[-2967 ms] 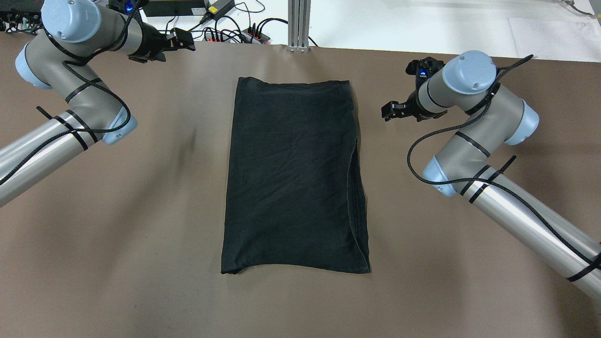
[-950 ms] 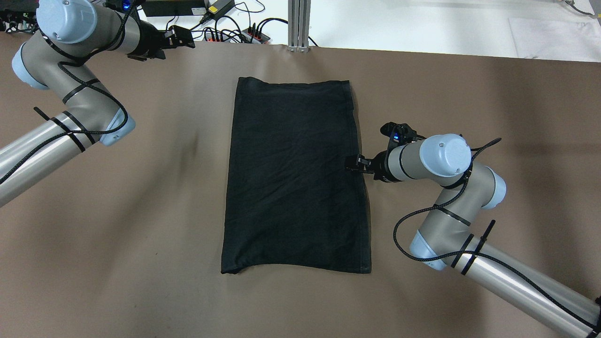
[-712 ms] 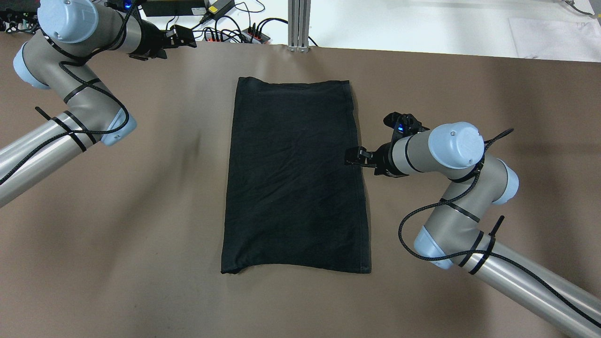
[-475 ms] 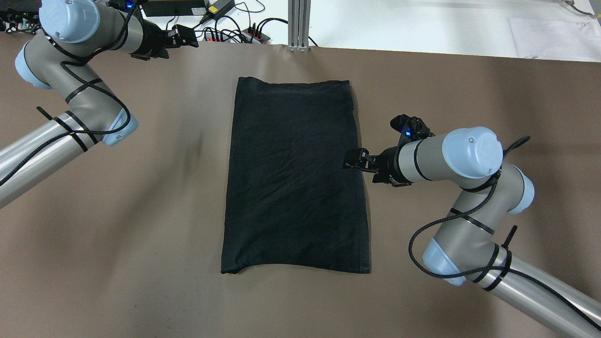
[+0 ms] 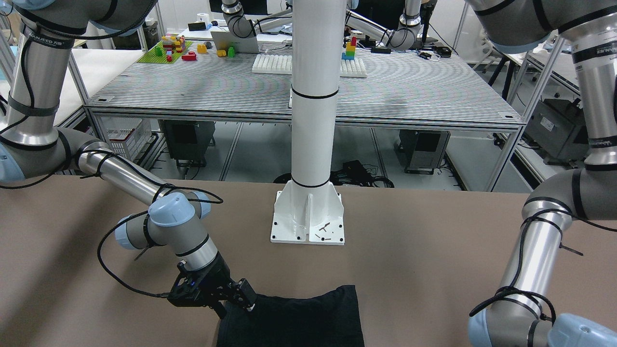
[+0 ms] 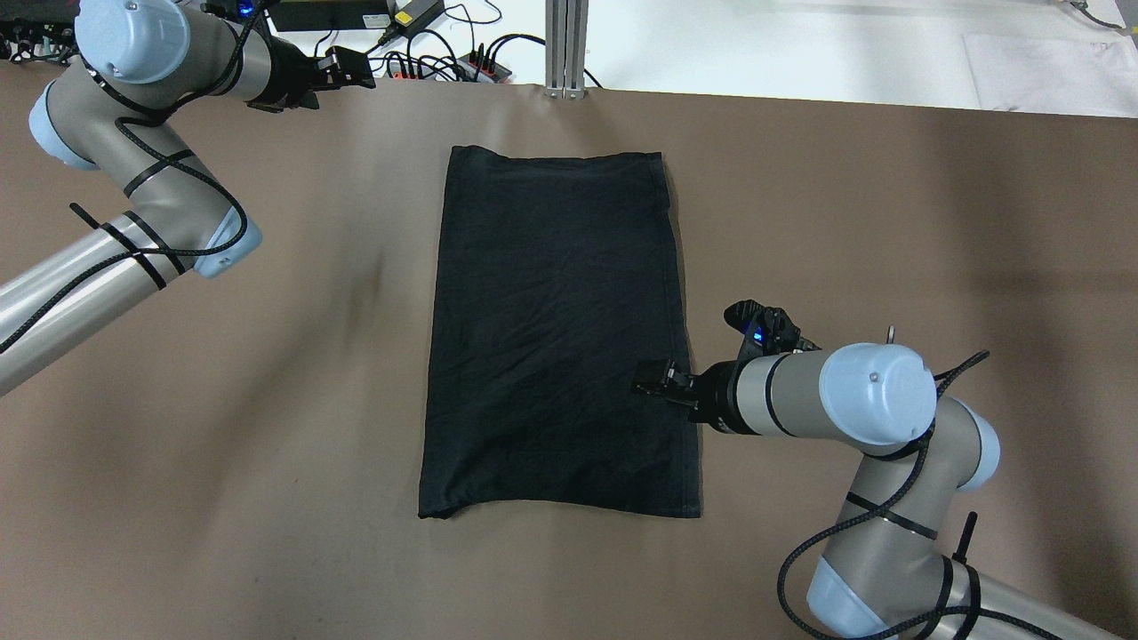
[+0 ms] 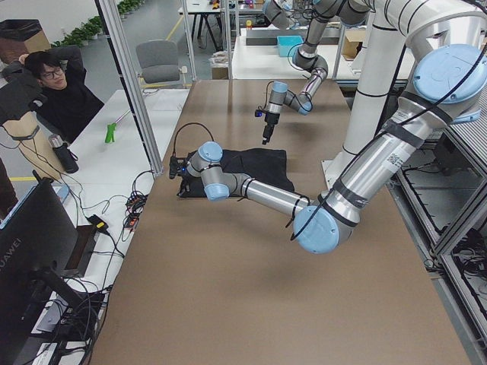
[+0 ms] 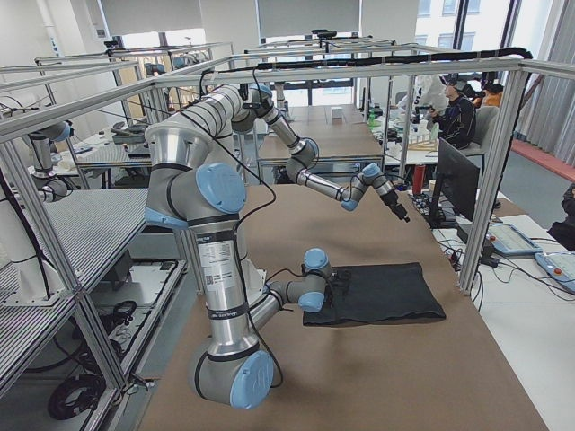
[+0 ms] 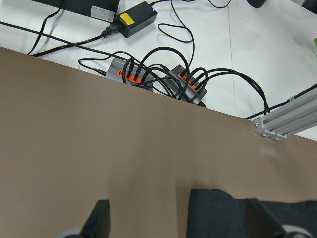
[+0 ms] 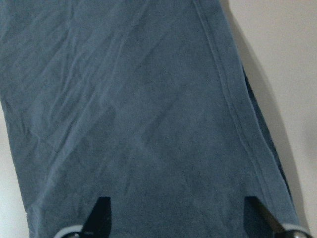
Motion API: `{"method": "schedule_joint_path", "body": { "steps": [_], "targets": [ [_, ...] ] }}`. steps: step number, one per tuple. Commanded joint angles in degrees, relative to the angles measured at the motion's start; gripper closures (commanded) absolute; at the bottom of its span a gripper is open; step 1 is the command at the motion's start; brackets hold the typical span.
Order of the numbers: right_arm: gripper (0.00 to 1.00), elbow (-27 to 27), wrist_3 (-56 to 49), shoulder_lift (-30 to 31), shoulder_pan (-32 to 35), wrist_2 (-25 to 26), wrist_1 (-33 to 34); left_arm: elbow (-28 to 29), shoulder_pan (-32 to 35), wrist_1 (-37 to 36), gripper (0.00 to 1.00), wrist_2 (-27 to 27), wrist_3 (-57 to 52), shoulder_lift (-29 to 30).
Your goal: Fold clothes
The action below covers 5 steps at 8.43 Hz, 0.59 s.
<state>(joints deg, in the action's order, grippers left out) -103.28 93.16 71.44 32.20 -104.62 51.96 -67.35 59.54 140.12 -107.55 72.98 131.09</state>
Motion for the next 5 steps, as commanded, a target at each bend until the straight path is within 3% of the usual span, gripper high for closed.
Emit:
{"method": "schedule_joint_path", "body": {
  "steps": [1, 3, 5],
  "targets": [
    [0.06, 0.4, 0.1, 2.1, -5.7, 3.5, 0.0, -0.2, -0.1, 0.0, 0.05, 2.7, -0.1, -0.3],
    [0.06, 0.4, 0.2, 3.0, -9.5, 8.0, -0.1, -0.1, -0.1, -0.1, 0.05, 2.8, -0.4, 0.2],
    [0.06, 1.1, 0.2, 2.9, -10.5, 8.4, -0.1, -0.1, -0.2, -0.2, 0.05, 2.9, -0.5, 0.6]
  ]
}}
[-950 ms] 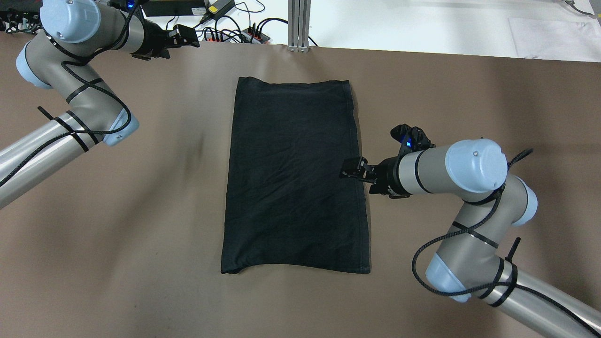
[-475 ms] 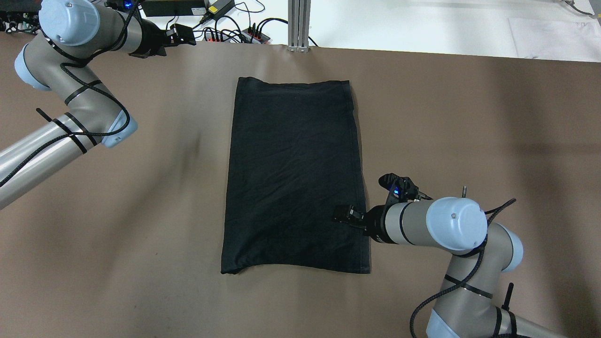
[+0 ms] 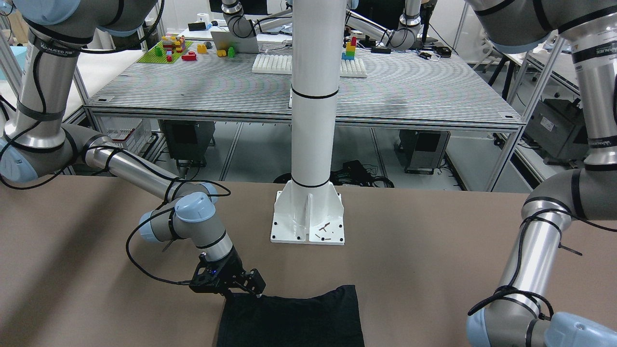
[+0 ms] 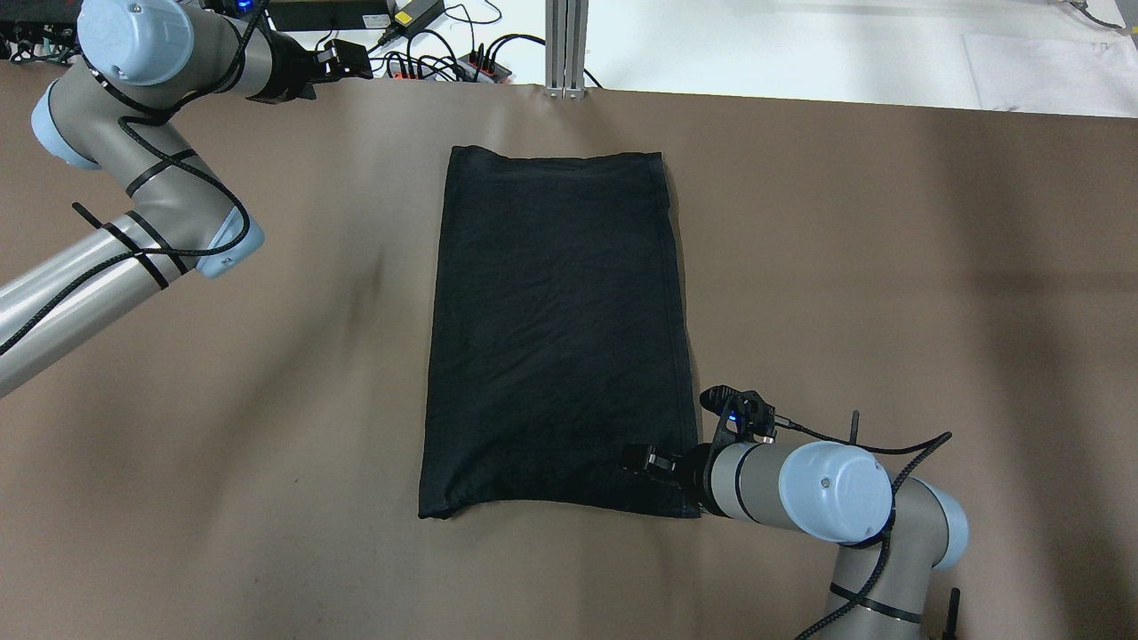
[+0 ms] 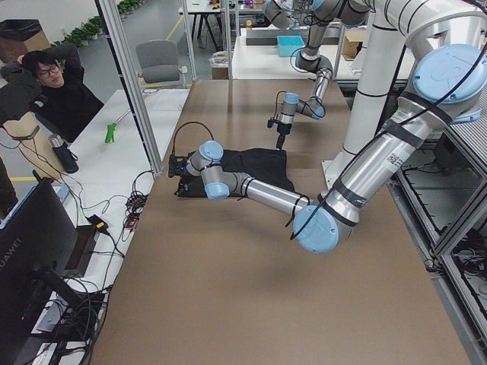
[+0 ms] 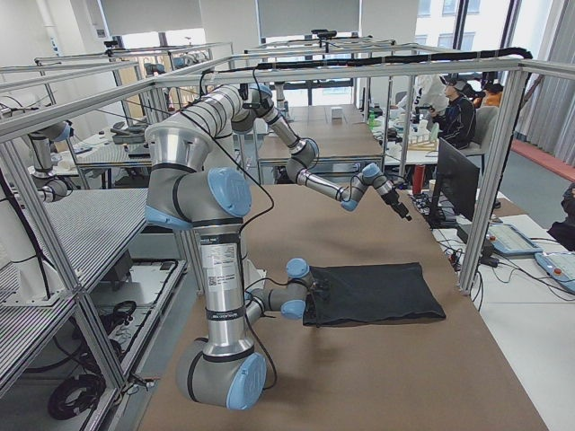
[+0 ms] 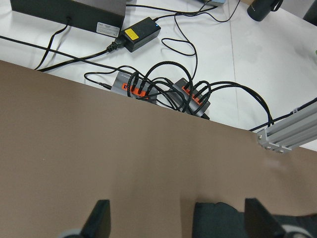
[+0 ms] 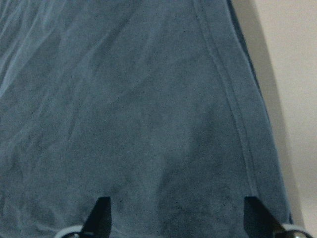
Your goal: Fold clothes
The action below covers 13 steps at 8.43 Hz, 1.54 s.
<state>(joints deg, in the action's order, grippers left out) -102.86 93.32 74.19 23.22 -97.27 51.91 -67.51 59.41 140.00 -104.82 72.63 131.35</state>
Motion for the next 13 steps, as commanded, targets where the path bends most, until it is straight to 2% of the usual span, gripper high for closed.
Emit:
{"method": "schedule_joint_path", "body": {
  "steps": [1, 4, 5, 6, 7, 8, 9, 10, 13],
  "targets": [
    [0.06, 2.5, -0.1, -0.1, -1.5, 0.9, -0.1, 0.0, -0.1, -0.1, 0.05, 0.1, -0.1, 0.4],
    [0.06, 3.4, -0.2, -0.7, -1.8, 2.2, -0.3, 0.1, -0.2, -0.2, 0.05, 1.0, -0.1, 0.8],
    [0.10, 3.3, -0.1, -1.4, -1.8, 2.3, -0.3, 0.1, -0.8, -0.2, 0.05, 1.0, -0.1, 0.8],
    [0.39, 3.3, 1.4, -3.0, -1.8, 2.3, -0.2, 0.2, -1.7, -0.2, 0.05, 1.5, -0.1, 1.1],
    [0.74, 3.4, 3.7, -3.6, -2.0, 2.6, 0.2, 0.2, -1.8, -0.2, 0.05, 1.7, -0.1, 1.3],
    [0.91, 4.5, 3.8, -4.3, -2.0, 3.7, -0.1, 0.2, -1.7, -0.3, 0.05, 1.7, -0.1, 1.5],
    [1.00, 7.1, 3.8, -6.5, -2.0, 4.2, -0.1, 0.3, -1.8, -0.3, 0.05, 2.0, -0.1, 1.5],
    [1.00, 9.0, 4.1, -8.0, -2.0, 4.2, -0.2, 0.2, -1.8, -0.3, 0.05, 2.1, -0.1, 1.5],
    [1.00, 6.3, 4.7, -8.1, -0.5, 3.8, -0.4, 0.3, -1.8, -0.3, 0.05, 2.0, -0.1, 1.3]
  ]
}}
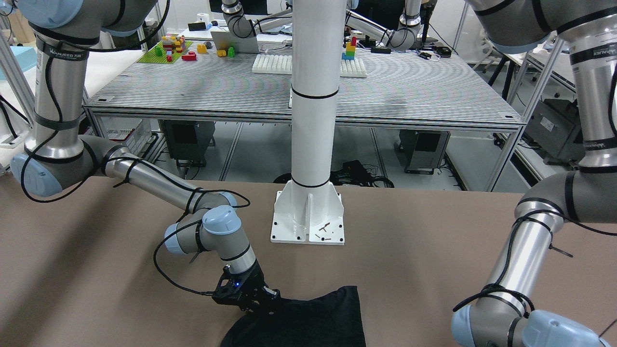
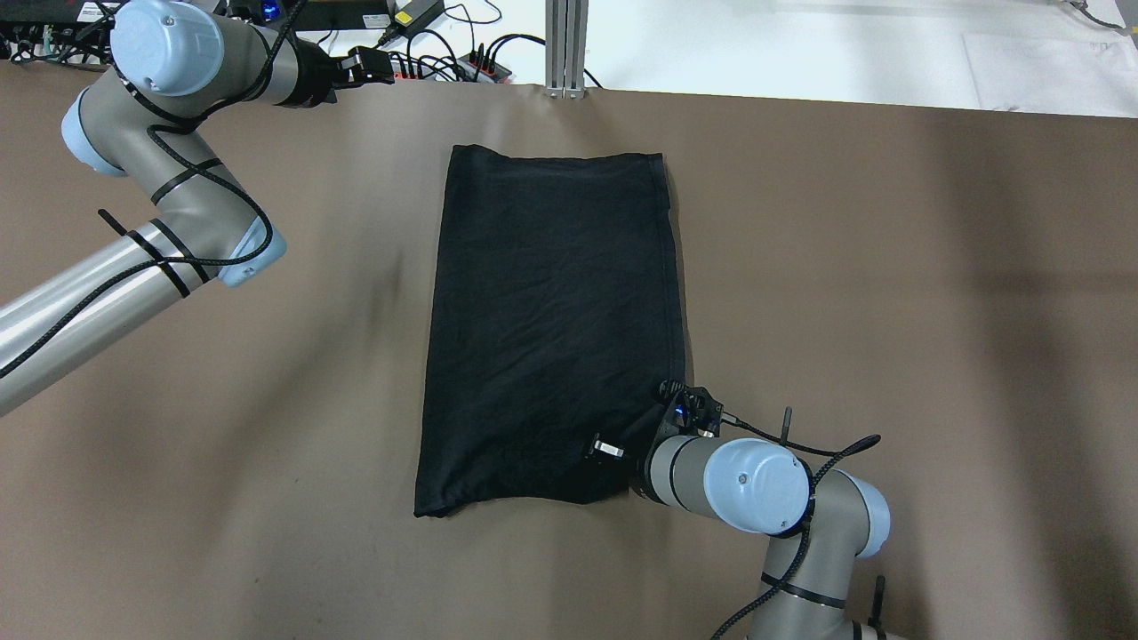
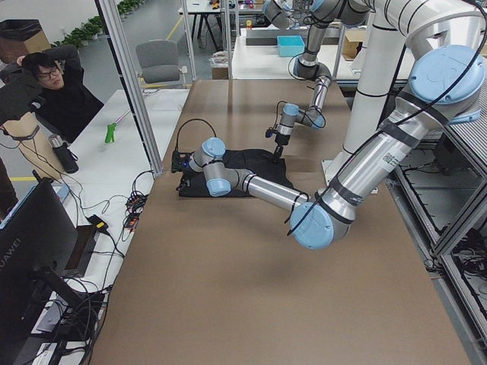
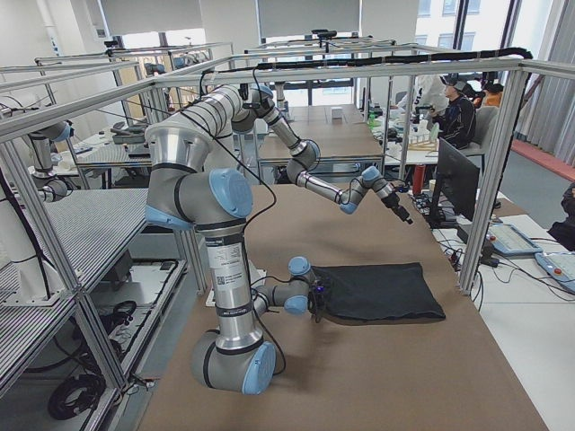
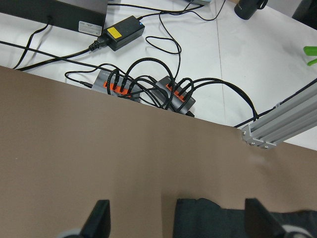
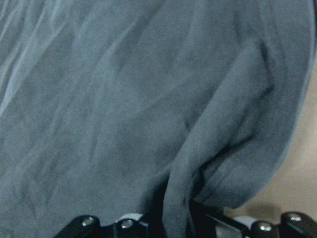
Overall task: Fold clothes
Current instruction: 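Grasp the near edge corners with both grippers, pinching the shirt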
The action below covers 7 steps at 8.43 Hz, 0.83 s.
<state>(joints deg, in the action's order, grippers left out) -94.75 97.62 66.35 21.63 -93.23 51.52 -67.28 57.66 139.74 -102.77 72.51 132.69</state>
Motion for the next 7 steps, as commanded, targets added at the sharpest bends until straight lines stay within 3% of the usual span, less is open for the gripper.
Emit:
{"method": "schedule_joint_path", "body": {
  "steps": [1, 4, 6, 7],
  "targets": [
    [1.00, -3.8, 0.3, -0.3, 1.5, -0.6, 0.2, 0.1, 0.0, -0.1, 0.05, -0.1, 0.0, -0.2],
    [1.00, -5.9, -0.4, 0.1, 2.1, -2.1, 0.1, 0.2, 0.2, -0.3, 0.05, -0.4, 0.4, -0.2],
    [1.00, -5.9, -0.8, 0.3, 2.1, -2.3, -0.1, -1.5, -2.1, 3.7, 0.05, -4.8, 10.5, -2.2],
    [1.00, -6.1, -0.9, 0.4, 2.4, -2.3, -0.1, -6.6, -5.5, 5.7, 0.05, -6.4, 17.4, -4.1]
  ]
}}
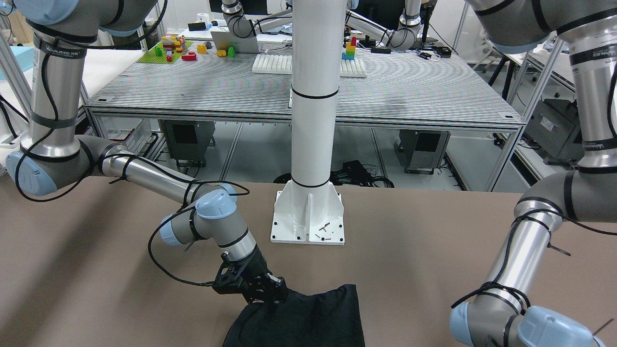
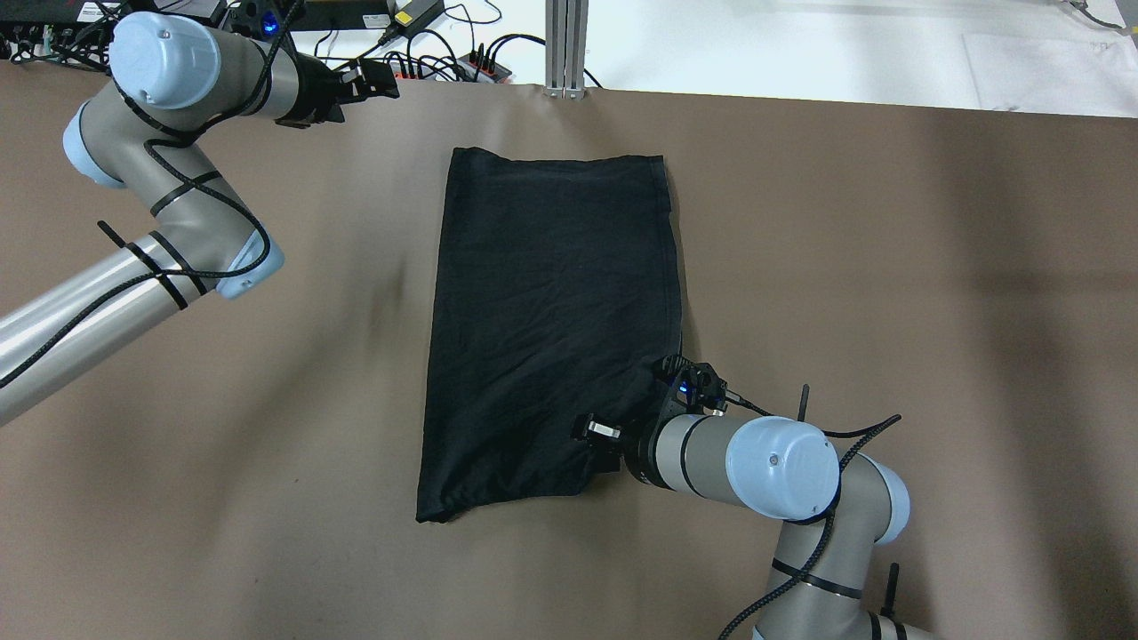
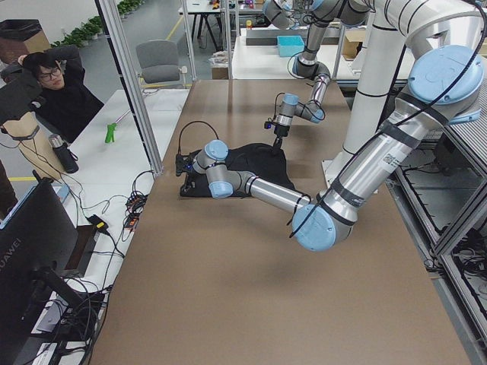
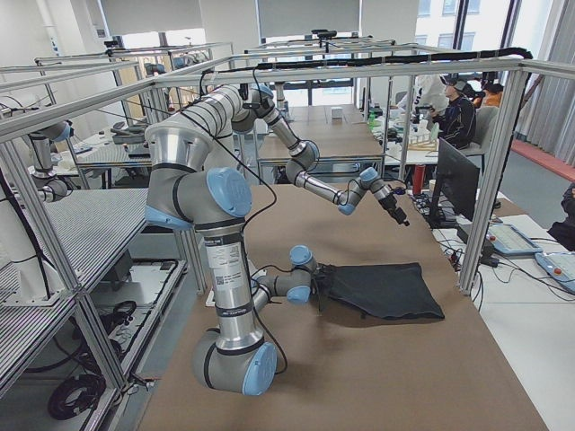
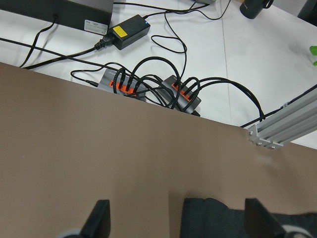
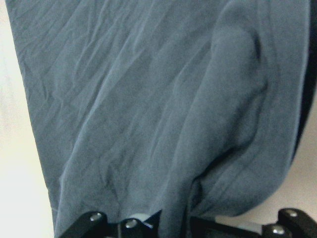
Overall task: Fold clothes
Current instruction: 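Grasp the near edge corners with both grippers, pinching the shirt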
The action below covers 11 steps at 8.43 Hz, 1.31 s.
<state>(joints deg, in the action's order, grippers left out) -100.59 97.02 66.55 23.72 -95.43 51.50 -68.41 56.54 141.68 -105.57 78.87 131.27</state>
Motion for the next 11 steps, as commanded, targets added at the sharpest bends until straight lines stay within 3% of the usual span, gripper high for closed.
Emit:
{"method": "schedule_joint_path", "body": {
  "steps": [1, 3, 4, 5, 7, 8, 11],
  "targets": [
    [1.00, -0.3, -0.3, 0.5, 0.3, -0.1, -0.1, -10.9, -7.9, 3.6, 0.05, -2.2, 18.6, -4.2],
    [1.00, -0.3, -0.4, 0.5, 0.3, -0.1, -0.1, -19.3, -17.0, 3.2, 0.05, 7.9, 22.5, -10.4],
    [1.00, -0.3, -1.2, 0.5, 0.2, 0.0, -0.1, -23.6, -21.7, -0.7, 0.05, 12.5, 23.5, -11.1],
    [1.00, -0.3, -1.7, 0.5, 0.2, 0.0, -0.1, -28.4, -25.5, -7.5, 0.05, 15.7, 24.7, -11.5],
    [1.00, -0.4, -1.7, 0.5, 0.2, 0.1, 0.0, -38.1, -30.1, -8.8, 0.05, 18.6, 24.7, -21.6],
    [1.00, -0.4, -1.7, 0.5, 0.2, 0.2, 0.0, -39.6, -31.7, -8.7, 0.05, 19.3, 24.7, -25.4],
    [1.00, -0.5, -1.7, 0.4, 0.2, 0.5, 0.0, -37.0, -38.2, -8.4, 0.05, 25.1, 24.8, -26.2]
  ]
}}
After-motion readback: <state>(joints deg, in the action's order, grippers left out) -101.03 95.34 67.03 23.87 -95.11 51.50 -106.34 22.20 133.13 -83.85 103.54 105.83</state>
